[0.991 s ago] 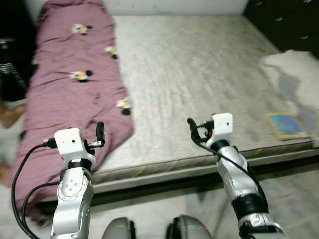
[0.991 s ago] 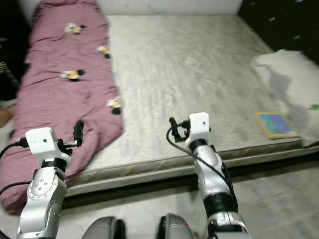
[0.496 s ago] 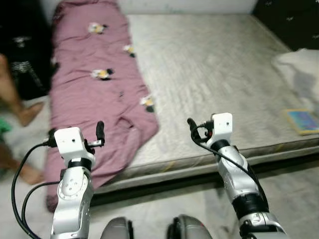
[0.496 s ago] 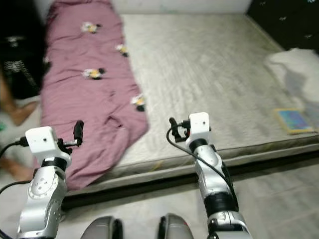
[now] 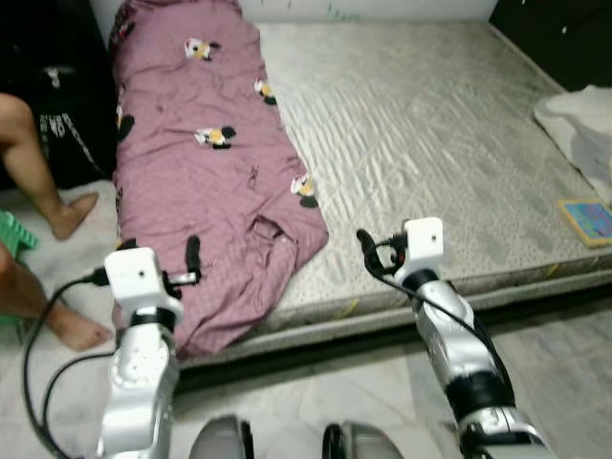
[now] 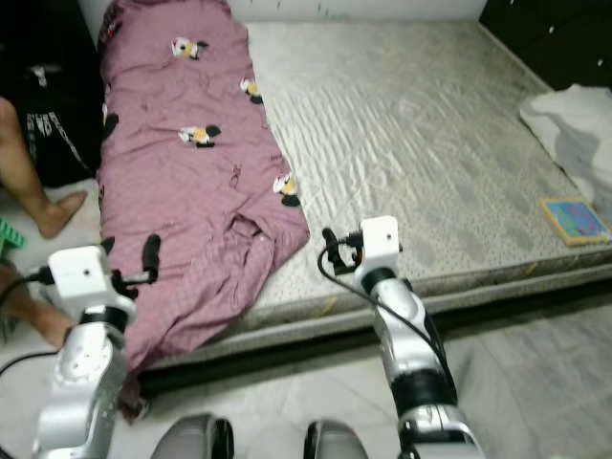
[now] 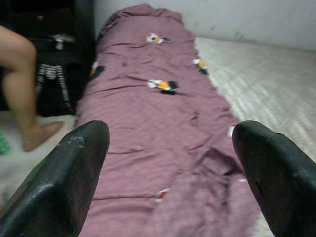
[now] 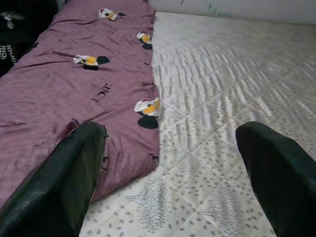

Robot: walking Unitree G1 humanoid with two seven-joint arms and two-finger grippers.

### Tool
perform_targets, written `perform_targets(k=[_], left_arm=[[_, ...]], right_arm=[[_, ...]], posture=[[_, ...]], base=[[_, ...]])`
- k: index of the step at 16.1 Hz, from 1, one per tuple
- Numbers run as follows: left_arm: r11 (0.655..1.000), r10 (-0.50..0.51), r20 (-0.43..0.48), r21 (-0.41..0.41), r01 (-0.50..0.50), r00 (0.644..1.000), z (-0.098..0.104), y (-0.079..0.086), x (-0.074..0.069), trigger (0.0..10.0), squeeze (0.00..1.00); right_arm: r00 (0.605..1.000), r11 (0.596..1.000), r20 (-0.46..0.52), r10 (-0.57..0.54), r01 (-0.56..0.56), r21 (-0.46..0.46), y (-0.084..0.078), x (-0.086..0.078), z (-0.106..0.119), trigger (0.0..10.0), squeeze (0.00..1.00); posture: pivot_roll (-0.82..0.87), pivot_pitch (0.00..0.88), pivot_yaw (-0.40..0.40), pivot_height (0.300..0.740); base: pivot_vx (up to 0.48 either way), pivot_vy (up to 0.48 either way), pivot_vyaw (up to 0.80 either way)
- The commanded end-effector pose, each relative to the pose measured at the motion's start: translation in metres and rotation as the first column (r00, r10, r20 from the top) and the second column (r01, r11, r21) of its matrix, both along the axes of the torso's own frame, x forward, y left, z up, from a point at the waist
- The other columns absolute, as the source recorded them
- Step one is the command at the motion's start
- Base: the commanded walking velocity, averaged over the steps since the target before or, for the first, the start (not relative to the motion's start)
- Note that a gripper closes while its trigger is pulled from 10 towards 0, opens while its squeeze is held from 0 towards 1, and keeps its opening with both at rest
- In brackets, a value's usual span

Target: Clean up the room

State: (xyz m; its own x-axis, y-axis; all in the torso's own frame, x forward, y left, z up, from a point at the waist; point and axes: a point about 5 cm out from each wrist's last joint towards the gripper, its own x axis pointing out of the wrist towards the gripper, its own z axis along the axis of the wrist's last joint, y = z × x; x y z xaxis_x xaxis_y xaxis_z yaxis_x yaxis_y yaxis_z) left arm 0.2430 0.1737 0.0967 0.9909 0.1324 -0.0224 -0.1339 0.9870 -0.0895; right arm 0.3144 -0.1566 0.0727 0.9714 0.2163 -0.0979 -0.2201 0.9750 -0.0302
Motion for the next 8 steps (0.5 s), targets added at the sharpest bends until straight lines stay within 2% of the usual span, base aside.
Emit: perform_targets(k=[1,8], left_arm=[[1.000,-0.022,0.017,-0.001,0.022,1.000,0.0035,-0.0042,-0.0004,10.0,0.00],[1.000,-0.022,0.022,-0.004,0.022,1.000,0.0039,-0.0043,0.0007,10.0,0.00]], right_arm=[[1.000,1.000,0.005,-0.013,0.013,0.000,-0.0050,0.0004,0.0019,10.0,0.00],[1.000,1.000,0.003,-0.006,0.006,-0.003,-0.0044,0.0015,0.0022,10.0,0.00]], posture=[[-0.01,0.111,-0.048,0.740],[0.00,0.109,-0.053,0.740]], base=[[0.345,0.000,0.00],[0.341,0.000,0.00]])
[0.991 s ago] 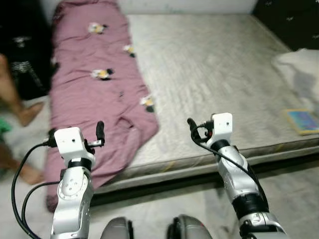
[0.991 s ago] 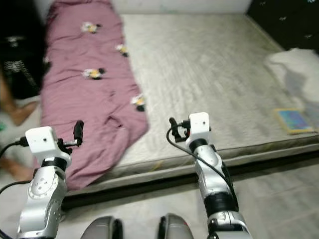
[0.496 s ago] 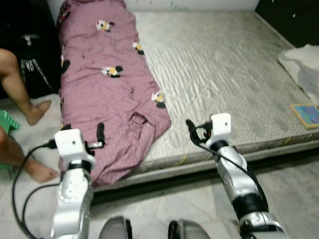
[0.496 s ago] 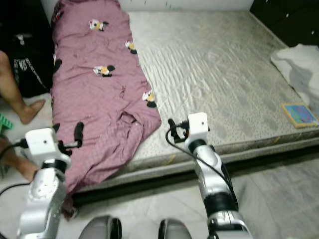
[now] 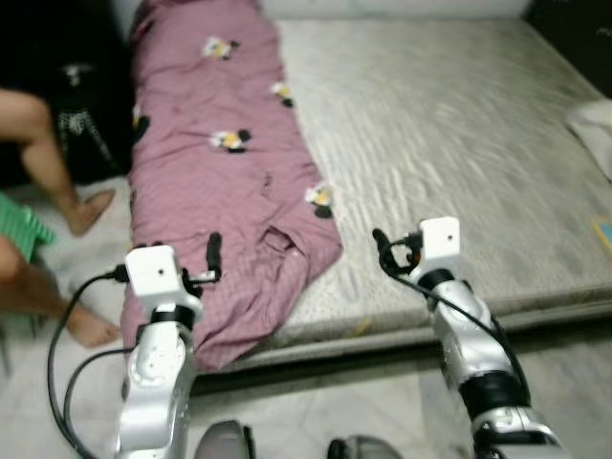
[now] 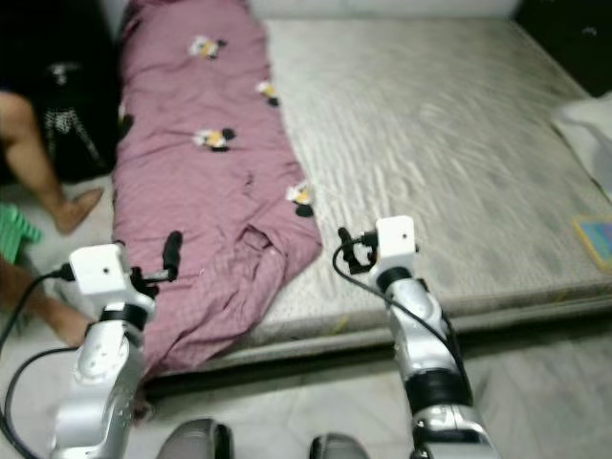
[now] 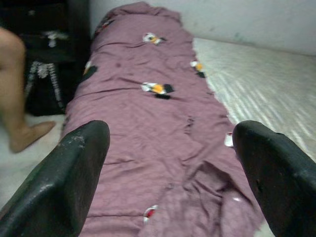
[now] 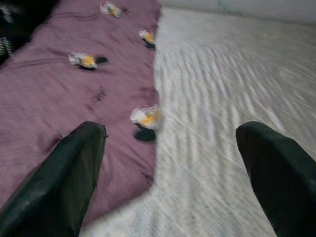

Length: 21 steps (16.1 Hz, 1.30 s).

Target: Clean up the room

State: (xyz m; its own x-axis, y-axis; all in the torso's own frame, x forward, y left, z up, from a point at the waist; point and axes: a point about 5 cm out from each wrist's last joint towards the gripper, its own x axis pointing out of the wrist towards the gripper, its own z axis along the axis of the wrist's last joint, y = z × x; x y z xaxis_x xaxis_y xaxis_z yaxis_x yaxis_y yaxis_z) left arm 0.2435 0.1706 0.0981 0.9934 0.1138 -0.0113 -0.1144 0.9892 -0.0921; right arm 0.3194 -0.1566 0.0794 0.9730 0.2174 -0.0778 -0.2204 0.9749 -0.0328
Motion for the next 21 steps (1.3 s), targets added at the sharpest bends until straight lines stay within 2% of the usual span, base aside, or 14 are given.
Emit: perform_targets(k=[1,3,7,9,12,15,21], left_arm=[[1.000,-0.003,0.011,-0.003,0.004,1.000,0.003,-0.001,0.000,10.0,0.00],[1.000,-0.001,0.009,-0.004,0.001,1.000,0.003,-0.001,0.001,10.0,0.00],[1.000,0.026,-0.002,0.018,-0.026,1.000,0.002,0.002,-0.002,10.0,0.00],[0.996,0.060,0.002,0.060,-0.060,0.998,0.004,0.009,-0.006,10.0,0.00],[0.988,0.108,-0.002,0.113,-0.107,0.994,0.011,0.019,-0.020,10.0,0.00],[0.982,0.145,-0.001,0.122,-0.144,0.989,0.012,0.024,-0.026,10.0,0.00],[0.986,0.121,-0.012,0.114,-0.119,0.993,0.012,0.020,-0.021,10.0,0.00]], right_arm=[[1.000,1.000,-0.017,-0.006,0.006,-0.005,-0.004,-0.003,-0.004,10.0,0.00],[1.000,1.000,-0.017,-0.006,0.006,-0.004,-0.004,-0.003,-0.004,10.0,0.00],[1.000,1.000,-0.018,-0.011,0.011,-0.001,-0.005,-0.003,-0.005,10.0,0.00],[1.000,1.000,-0.006,-0.023,0.023,-0.001,-0.007,-0.003,-0.002,10.0,0.00],[0.999,0.999,0.006,-0.036,0.036,-0.001,-0.014,-0.004,0.002,10.0,0.00],[0.999,0.999,-0.003,-0.037,0.037,-0.003,-0.014,-0.004,0.002,10.0,0.00],[0.999,0.999,-0.012,-0.035,0.035,-0.011,-0.014,-0.005,0.002,10.0,0.00]], posture=[[0.00,0.109,-0.053,0.740],[0.00,0.107,-0.053,0.740],[0.00,0.118,-0.051,0.740],[0.00,0.125,-0.051,0.740],[0.02,0.172,-0.058,0.740],[0.02,0.183,-0.064,0.740],[0.01,0.183,-0.055,0.740]], base=[[0.341,0.000,0.00],[0.319,0.000,0.00],[0.000,0.000,0.00],[0.000,0.000,0.00],[0.000,0.000,0.00],[0.000,0.000,-0.53],[0.000,0.000,-0.28]])
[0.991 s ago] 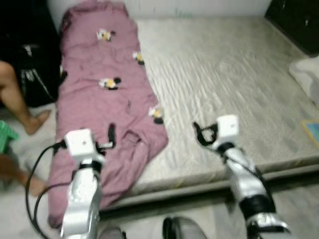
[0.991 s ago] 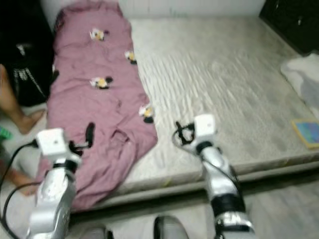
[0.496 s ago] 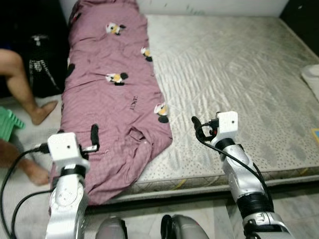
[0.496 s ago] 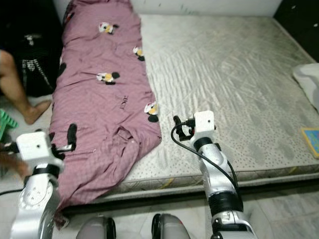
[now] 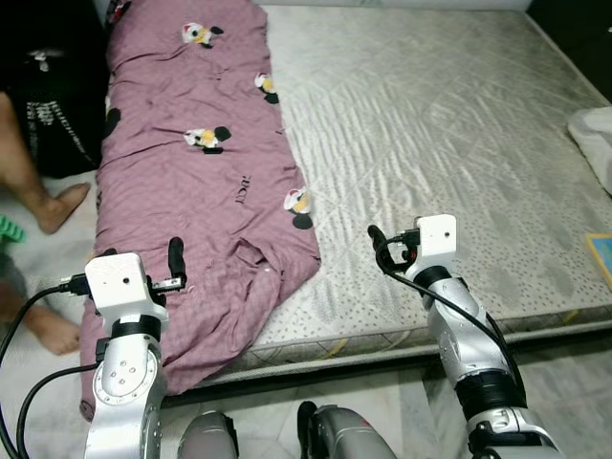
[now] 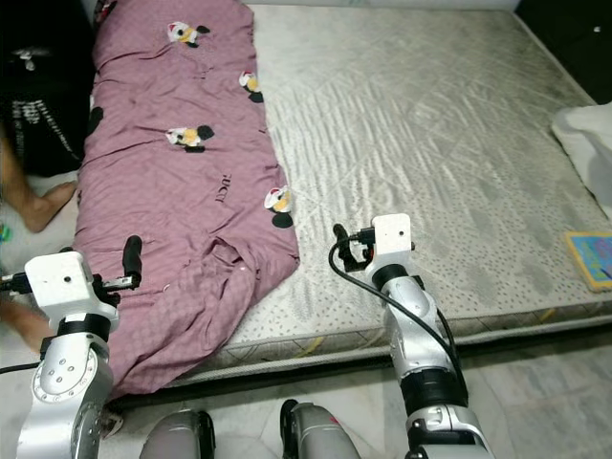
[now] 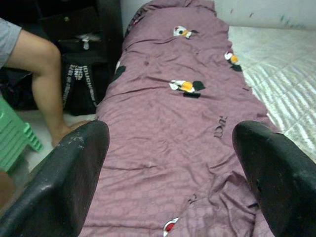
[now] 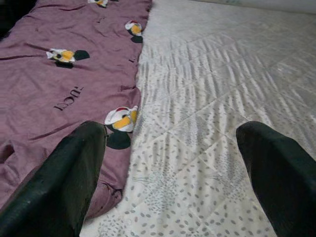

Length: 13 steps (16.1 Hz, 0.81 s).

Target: Clean up the room

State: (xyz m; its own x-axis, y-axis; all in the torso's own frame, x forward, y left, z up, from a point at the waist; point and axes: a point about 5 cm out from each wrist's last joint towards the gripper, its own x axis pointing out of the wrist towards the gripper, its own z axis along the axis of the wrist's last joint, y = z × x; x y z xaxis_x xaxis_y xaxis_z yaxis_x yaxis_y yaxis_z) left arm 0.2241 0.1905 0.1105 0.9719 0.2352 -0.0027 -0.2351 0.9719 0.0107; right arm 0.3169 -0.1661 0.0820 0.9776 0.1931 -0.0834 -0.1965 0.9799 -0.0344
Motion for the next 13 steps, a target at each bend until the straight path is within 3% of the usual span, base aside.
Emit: perform_targets(k=[1,5,8,11,13], left_arm=[[1.000,-0.003,-0.016,0.007,0.003,1.000,-0.001,0.000,-0.002,10.0,0.00],[0.999,-0.002,-0.023,-0.032,0.001,1.000,-0.003,0.000,-0.003,10.0,0.00],[0.998,0.034,-0.016,0.047,-0.034,0.999,-0.003,0.005,-0.010,10.0,0.00],[0.997,0.005,-0.013,0.078,-0.004,1.000,-0.002,0.004,-0.013,10.0,0.00],[0.995,0.024,-0.042,0.093,-0.020,0.999,-0.013,0.005,-0.015,10.0,0.00]], right_arm=[[1.000,1.000,-0.012,-0.017,0.017,-0.007,-0.006,-0.004,-0.002,10.0,0.00],[0.999,0.999,-0.018,-0.033,0.033,-0.007,-0.010,-0.007,-0.003,10.0,0.00],[0.999,0.999,0.006,-0.045,0.045,0.005,-0.012,-0.011,-0.002,10.0,0.00],[0.998,0.998,0.016,-0.053,0.053,0.014,-0.015,-0.017,-0.002,10.0,0.00],[0.998,0.997,0.012,-0.062,0.062,0.037,-0.015,-0.018,-0.006,10.0,0.00]], posture=[[0.01,0.183,-0.052,0.740],[0.00,0.175,-0.043,0.740],[0.01,0.145,-0.021,0.740],[0.01,0.126,-0.016,0.740],[0.01,0.076,-0.012,0.740]], base=[[0.000,0.000,-0.80],[0.000,0.000,-0.80],[0.000,0.000,-0.71],[0.000,0.000,0.00],[0.000,0.000,0.00]])
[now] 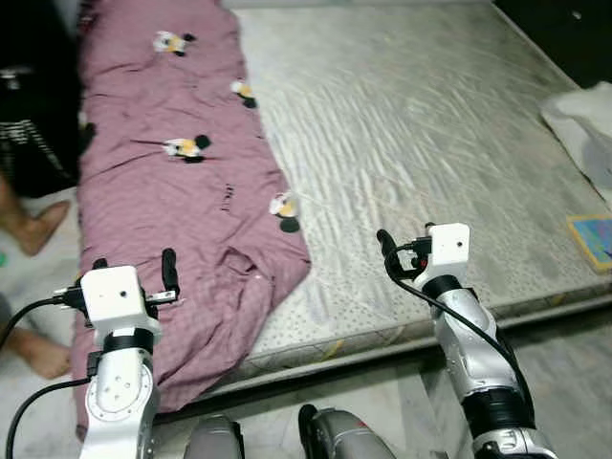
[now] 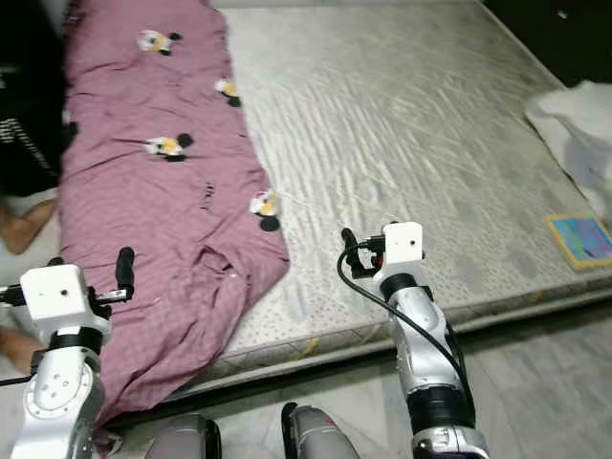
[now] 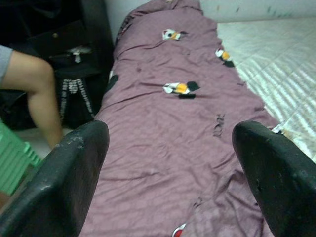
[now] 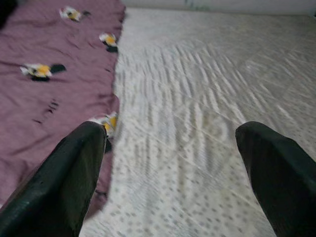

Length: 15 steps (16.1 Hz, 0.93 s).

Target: Clean up the room

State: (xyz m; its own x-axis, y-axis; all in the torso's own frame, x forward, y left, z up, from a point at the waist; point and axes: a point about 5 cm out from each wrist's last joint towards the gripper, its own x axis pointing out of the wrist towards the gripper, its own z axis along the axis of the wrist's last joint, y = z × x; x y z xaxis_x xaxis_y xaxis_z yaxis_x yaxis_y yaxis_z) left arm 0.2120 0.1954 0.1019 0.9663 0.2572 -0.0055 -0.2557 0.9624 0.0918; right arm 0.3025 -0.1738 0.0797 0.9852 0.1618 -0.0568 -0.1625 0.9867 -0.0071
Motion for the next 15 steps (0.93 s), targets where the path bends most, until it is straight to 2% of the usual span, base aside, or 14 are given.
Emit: perform_targets(k=[1,3,6,8,10,14,15], left_arm=[[0.999,0.021,-0.014,0.026,-0.021,1.000,-0.006,0.003,-0.004,10.0,0.00],[0.995,0.036,0.056,0.088,-0.041,0.998,0.004,0.009,-0.007,10.0,0.00],[0.974,-0.025,0.080,0.225,0.006,0.996,0.011,0.008,-0.013,10.0,0.00],[0.971,-0.054,0.086,0.236,0.032,0.995,0.013,0.004,-0.015,10.0,0.00],[0.972,-0.057,0.065,0.230,0.041,0.996,0.003,0.001,-0.025,10.0,0.00],[0.971,-0.061,0.059,0.233,0.046,0.996,0.003,0.001,-0.025,10.0,0.00],[0.972,-0.059,0.060,0.230,0.044,0.996,0.004,0.001,-0.025,10.0,0.00]], right_arm=[[1.000,0.999,-0.001,-0.030,0.031,0.021,-0.007,-0.004,-0.003,10.0,0.00],[1.000,0.998,0.017,0.002,-0.003,0.070,-0.001,-0.009,0.001,10.0,0.00],[1.000,0.996,0.029,-0.008,0.006,0.085,0.000,-0.015,0.004,10.0,0.00],[0.999,0.996,0.048,-0.020,0.015,0.090,-0.002,-0.020,0.010,10.0,0.00],[0.998,0.997,0.048,-0.030,0.026,0.066,-0.008,-0.032,0.009,10.0,0.00],[0.999,0.997,0.014,-0.038,0.037,0.072,-0.007,-0.036,0.004,10.0,0.00],[0.999,0.996,0.001,-0.039,0.038,0.078,-0.006,-0.036,0.004,10.0,0.00]], posture=[[0.01,0.065,-0.009,0.740],[0.01,0.042,-0.003,0.740],[0.01,0.025,0.009,0.740],[0.01,0.012,0.013,0.740],[0.00,0.007,0.015,0.740],[0.00,0.020,0.012,0.740],[0.00,0.021,0.012,0.740]], base=[[0.000,0.000,0.00],[0.000,0.000,0.00],[0.000,0.000,0.00],[0.000,0.000,0.00],[0.000,0.000,0.00],[0.000,0.000,0.00],[0.000,0.000,-0.80]])
